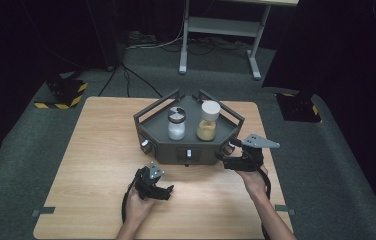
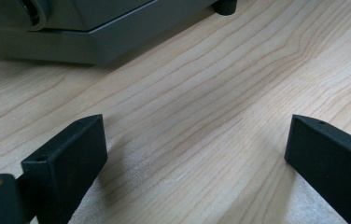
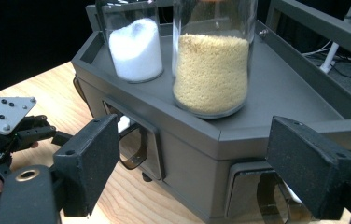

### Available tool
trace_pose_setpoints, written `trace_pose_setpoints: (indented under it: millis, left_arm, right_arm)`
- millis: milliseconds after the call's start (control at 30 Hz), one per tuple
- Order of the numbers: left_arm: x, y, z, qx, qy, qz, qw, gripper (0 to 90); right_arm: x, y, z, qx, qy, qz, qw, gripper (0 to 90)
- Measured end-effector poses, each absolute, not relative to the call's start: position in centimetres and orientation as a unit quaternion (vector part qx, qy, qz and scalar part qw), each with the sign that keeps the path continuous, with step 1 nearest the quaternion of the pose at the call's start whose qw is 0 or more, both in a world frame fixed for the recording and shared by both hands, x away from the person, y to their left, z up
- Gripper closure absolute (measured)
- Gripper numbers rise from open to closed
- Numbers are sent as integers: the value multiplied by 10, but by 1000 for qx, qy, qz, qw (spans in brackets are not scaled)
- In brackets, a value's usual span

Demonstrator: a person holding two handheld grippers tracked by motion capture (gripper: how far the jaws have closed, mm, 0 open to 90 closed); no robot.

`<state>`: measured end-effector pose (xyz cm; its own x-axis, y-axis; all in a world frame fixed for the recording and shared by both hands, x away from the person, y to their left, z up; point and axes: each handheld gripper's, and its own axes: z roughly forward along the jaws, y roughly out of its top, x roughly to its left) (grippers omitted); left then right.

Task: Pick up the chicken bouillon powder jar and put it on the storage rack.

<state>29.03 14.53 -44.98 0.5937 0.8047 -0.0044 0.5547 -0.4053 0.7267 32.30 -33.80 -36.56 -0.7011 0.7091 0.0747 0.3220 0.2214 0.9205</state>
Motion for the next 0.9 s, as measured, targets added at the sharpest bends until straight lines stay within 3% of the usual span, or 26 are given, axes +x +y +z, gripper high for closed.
trace_pose_setpoints:
  millis: [900]
  left_arm:
    - [290, 145, -450, 819, 415, 176, 354, 56]
  right_arm:
    - [304, -343, -414, 379, 766, 491, 169, 144]
